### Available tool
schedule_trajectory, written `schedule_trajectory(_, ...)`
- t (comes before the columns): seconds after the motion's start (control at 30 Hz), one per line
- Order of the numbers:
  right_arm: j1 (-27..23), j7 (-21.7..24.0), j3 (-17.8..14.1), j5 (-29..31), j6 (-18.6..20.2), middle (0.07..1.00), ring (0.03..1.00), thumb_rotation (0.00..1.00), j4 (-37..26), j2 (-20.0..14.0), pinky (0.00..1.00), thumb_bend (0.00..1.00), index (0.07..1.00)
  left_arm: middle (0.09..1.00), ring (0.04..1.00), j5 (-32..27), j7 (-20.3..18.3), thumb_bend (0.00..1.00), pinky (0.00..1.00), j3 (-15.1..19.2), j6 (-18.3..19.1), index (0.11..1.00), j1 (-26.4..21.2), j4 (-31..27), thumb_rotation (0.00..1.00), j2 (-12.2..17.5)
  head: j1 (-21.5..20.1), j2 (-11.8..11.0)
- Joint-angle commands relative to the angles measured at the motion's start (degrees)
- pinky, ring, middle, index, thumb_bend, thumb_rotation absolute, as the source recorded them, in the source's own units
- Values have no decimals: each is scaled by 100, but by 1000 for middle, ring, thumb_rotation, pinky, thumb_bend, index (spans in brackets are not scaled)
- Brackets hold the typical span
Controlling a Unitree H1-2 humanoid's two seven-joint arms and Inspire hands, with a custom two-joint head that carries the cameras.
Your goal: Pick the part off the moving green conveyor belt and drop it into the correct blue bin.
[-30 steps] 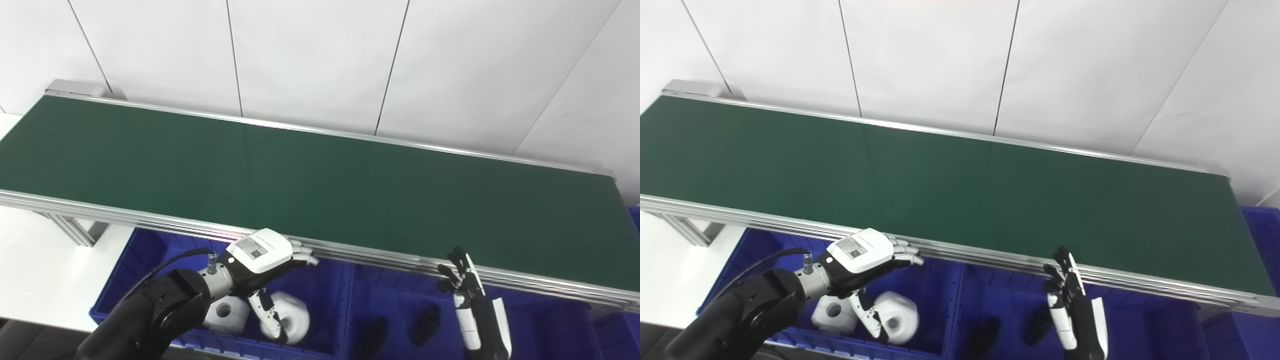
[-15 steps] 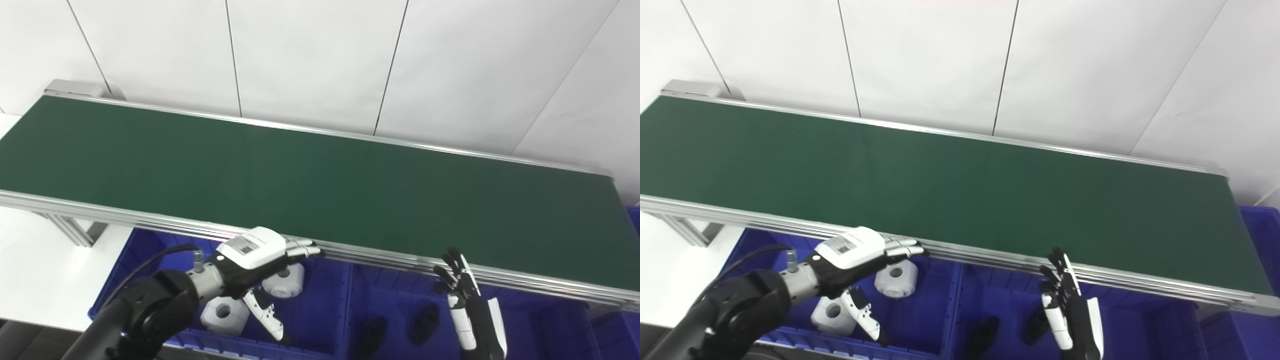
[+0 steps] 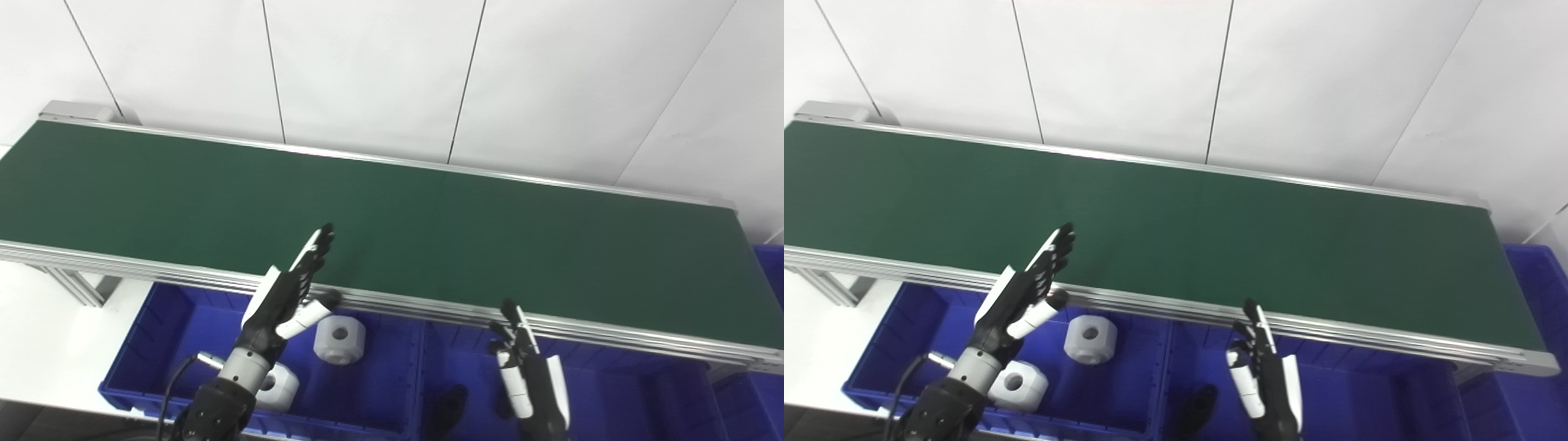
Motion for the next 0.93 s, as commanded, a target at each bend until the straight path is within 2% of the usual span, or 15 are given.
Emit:
schedule_trajectory(0.0,-42,-116,31,-38,8,963,885,986,-132,93,826,900,965,1000,1000,-347,-150,820,1000,-41,-140,1000,-196,14,796,32,-21,2)
schedule_trajectory(0.13,-59,-139,33,-73,59,967,892,992,-144,143,840,910,961,1000,1000,-290,-55,783,1000,-218,-157,1000,-158,-76,815,-6,-54,52)
schedule_trajectory(0.37,-50,-109,23,-130,172,967,896,1000,-289,123,854,918,964,1000,1000,225,196,810,1000,-618,-300,1000,81,-421,838,-23,-59,251)
schedule_trajectory(0.47,-66,-100,29,-169,256,964,895,1000,-344,120,859,922,963,1000,1000,267,244,838,1000,-695,-277,1000,118,-510,831,-12,-59,251)
schedule_trajectory(0.57,-104,-89,57,-171,313,968,901,1000,-356,146,866,916,962,1000,1000,196,233,853,1000,-713,-183,1000,135,-612,837,14,-421,302)
schedule_trajectory(0.6,-113,-90,67,-175,330,970,905,1000,-358,157,866,910,964,1000,1000,148,213,841,1000,-715,-168,1000,135,-634,832,28,-421,302)
schedule_trajectory(0.7,-167,-137,120,-222,401,969,906,1000,-321,249,857,886,961,1000,1000,104,164,809,1000,-705,-136,1000,159,-767,831,126,-882,282)
schedule_trajectory(0.8,-213,-194,160,-291,401,969,905,1000,-249,311,864,878,960,1000,1000,10,91,798,1000,-717,-93,1000,187,-879,828,211,-1074,239)
schedule_trajectory(0.9,-247,-234,182,-318,402,970,915,1000,-181,352,898,896,955,1000,1000,-85,1,814,1000,-787,-64,1000,230,-1003,794,282,-1091,224)
